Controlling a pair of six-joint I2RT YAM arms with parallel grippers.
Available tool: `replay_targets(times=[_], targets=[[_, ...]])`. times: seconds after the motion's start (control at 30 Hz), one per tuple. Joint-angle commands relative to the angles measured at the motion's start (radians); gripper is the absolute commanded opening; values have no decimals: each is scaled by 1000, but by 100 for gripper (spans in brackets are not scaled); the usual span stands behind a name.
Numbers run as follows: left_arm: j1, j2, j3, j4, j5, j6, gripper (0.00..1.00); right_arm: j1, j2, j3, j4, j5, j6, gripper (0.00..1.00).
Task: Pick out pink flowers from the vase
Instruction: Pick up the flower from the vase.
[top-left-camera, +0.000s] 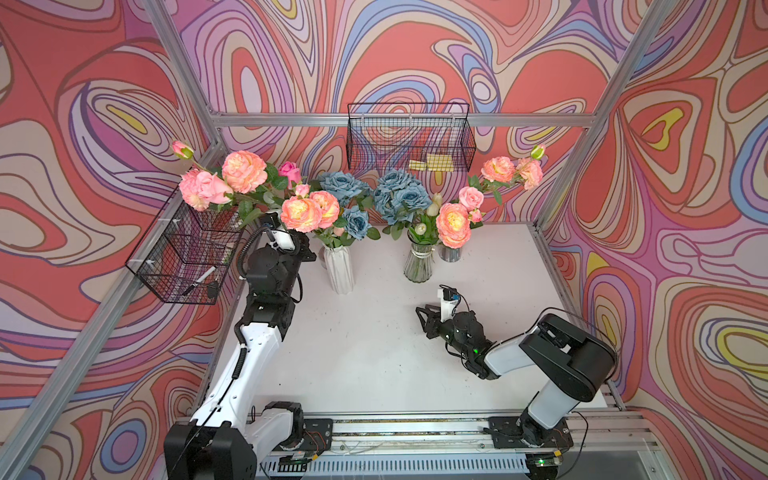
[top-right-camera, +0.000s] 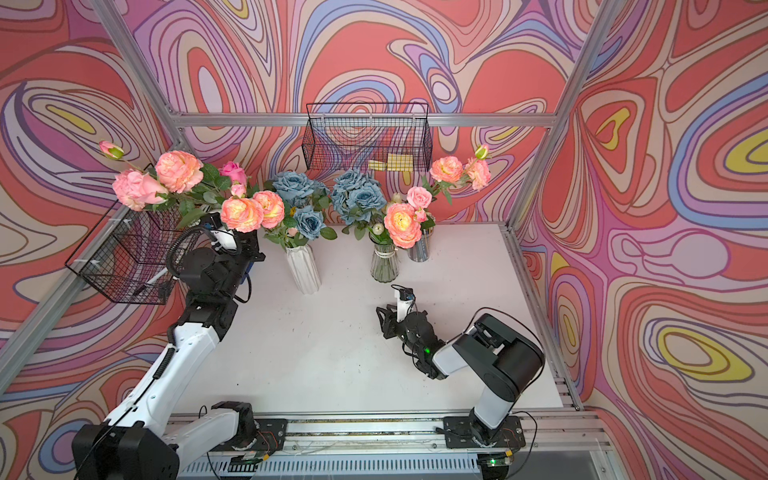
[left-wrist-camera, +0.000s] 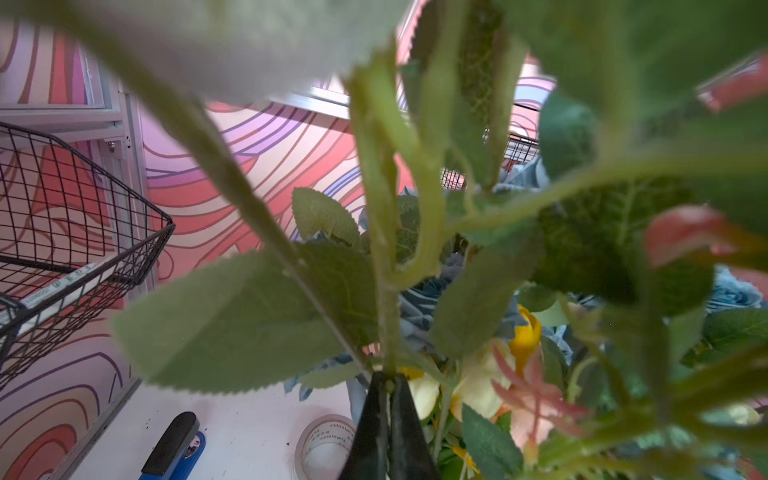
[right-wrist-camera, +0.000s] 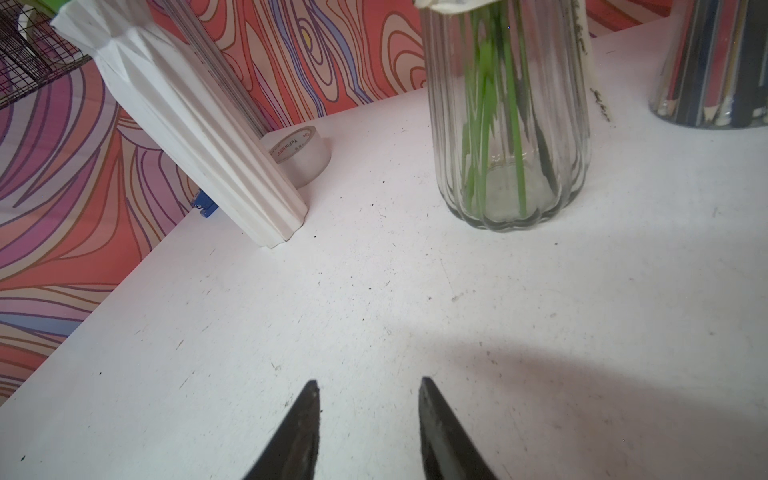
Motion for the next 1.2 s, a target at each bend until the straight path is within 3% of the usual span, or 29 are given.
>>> replay_targets(times=[0.0, 0.63, 0.8, 0.93, 0.97, 1.03, 1.17], targets=[[5, -3, 72, -32, 12, 21, 0, -3, -10, 2, 17, -4, 3, 40], [5, -15, 279, -308, -2, 46, 0, -3, -6, 1, 26, -6, 5, 40], [5, 0, 259, -329, 38, 33, 22, -2, -9, -4, 33, -8, 7, 40], [5, -11, 235, -316, 28, 25, 47, -3, -17, -10, 31, -8, 9, 40], [5, -15, 238, -317, 24, 30, 48, -3, -18, -10, 32, -8, 9, 40], [5, -16, 251, -330, 19, 40, 45, -4, -18, -10, 31, -8, 8, 40], [5, -18, 292, -380, 9, 59, 30, -3, -14, -8, 36, -13, 12, 40]])
